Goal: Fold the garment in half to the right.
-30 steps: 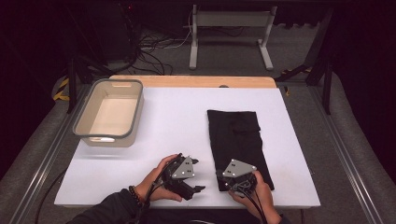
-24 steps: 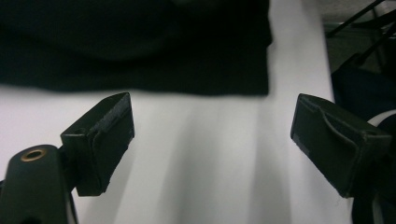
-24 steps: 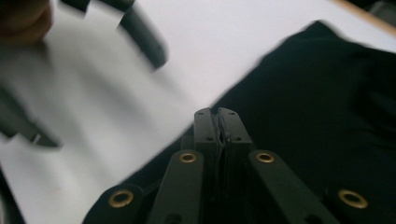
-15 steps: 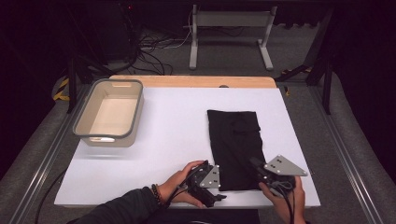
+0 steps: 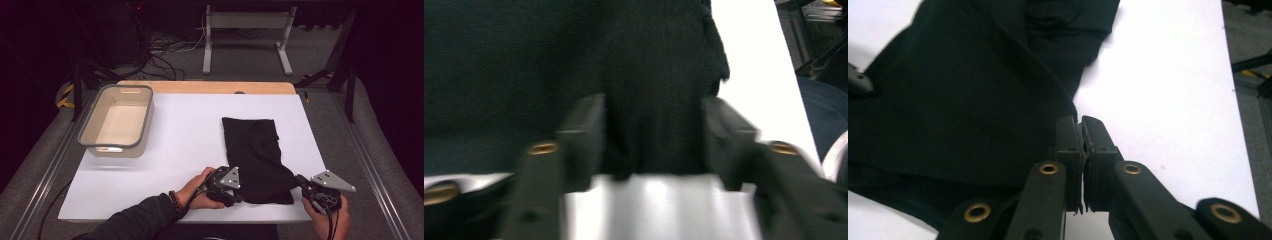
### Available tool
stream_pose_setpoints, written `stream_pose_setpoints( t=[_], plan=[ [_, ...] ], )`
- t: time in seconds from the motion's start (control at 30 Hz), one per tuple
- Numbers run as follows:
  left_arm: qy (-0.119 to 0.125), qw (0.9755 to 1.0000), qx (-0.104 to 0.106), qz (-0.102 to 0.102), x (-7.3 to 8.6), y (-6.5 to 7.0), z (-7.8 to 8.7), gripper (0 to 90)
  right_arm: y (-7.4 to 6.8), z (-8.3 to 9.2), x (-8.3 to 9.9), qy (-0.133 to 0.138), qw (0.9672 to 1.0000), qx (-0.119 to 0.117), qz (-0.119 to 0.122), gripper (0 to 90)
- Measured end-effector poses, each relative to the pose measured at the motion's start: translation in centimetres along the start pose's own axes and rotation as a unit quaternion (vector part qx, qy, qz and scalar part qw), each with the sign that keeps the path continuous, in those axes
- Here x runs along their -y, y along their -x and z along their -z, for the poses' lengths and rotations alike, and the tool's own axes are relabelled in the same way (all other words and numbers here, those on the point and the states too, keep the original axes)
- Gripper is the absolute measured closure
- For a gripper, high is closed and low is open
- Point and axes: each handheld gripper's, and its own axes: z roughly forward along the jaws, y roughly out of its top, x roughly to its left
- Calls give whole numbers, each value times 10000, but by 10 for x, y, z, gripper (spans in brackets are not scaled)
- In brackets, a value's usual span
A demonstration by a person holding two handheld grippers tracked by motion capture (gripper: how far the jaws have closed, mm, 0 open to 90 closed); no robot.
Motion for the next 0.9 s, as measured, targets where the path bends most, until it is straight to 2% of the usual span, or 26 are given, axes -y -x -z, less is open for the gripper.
stream_pose_setpoints(
  t=[0.07, 0.1, 0.17, 0.2, 0.27, 0.3, 0.43, 0.57, 0.6, 0.63, 0.67, 0.8, 0.87, 0.9],
  plan=[
    [-7, 10000, -32, -36, 0, 0, 1, 682, 0, -1, 0, -49, 10000, -17, 19, 865],
    [-60, 9998, -102, -139, 2, 0, 5, 753, -1, -2, 0, -57, 10000, -6, 42, 817],
    [-109, 9996, -64, -258, 5, -1, 12, 803, -2, -3, -2, 0, 10000, -66, 34, 733],
    [-163, 9992, -89, -348, 7, -1, 15, 811, -2, -2, -3, 76, 9999, -124, 13, 691],
    [-256, 9988, -114, -395, 12, 0, 24, 816, -5, -3, -7, 191, 9996, -192, 38, 587],
    [-268, 9987, -115, -408, 16, 2, 28, 817, -7, -5, -10, 242, 9991, -331, 76, 557],
    [-316, 9984, -162, -449, 27, 7, 41, 818, -19, -14, -24, 335, 9971, -605, 318, 529],
    [-321, 9985, -232, -367, 34, 12, 48, 818, -34, -34, -46, 383, 9946, -765, 588, 496],
    [-321, 9985, -232, -367, 34, 12, 48, 817, -34, -34, -46, 383, 9946, -765, 588, 496],
    [-308, 9987, -237, -328, 36, 16, 49, 817, -42, -45, -58, 446, 9919, -952, 717, 496],
    [-288, 9987, -248, -325, 37, 17, 49, 817, -45, -50, -63, 433, 9911, -989, 778, 496],
    [-288, 9987, -253, -323, 38, 23, 50, 818, -57, -83, -85, 190, 9859, -1353, 965, 458],
    [-263, 9987, -282, -346, 40, 26, 51, 816, -55, -102, -94, 223, 9851, -1434, 923, 453],
    [-243, 9988, -281, -332, 40, 27, 51, 816, -53, -112, -98, 198, 9860, -1374, 921, 450]
  ],
)
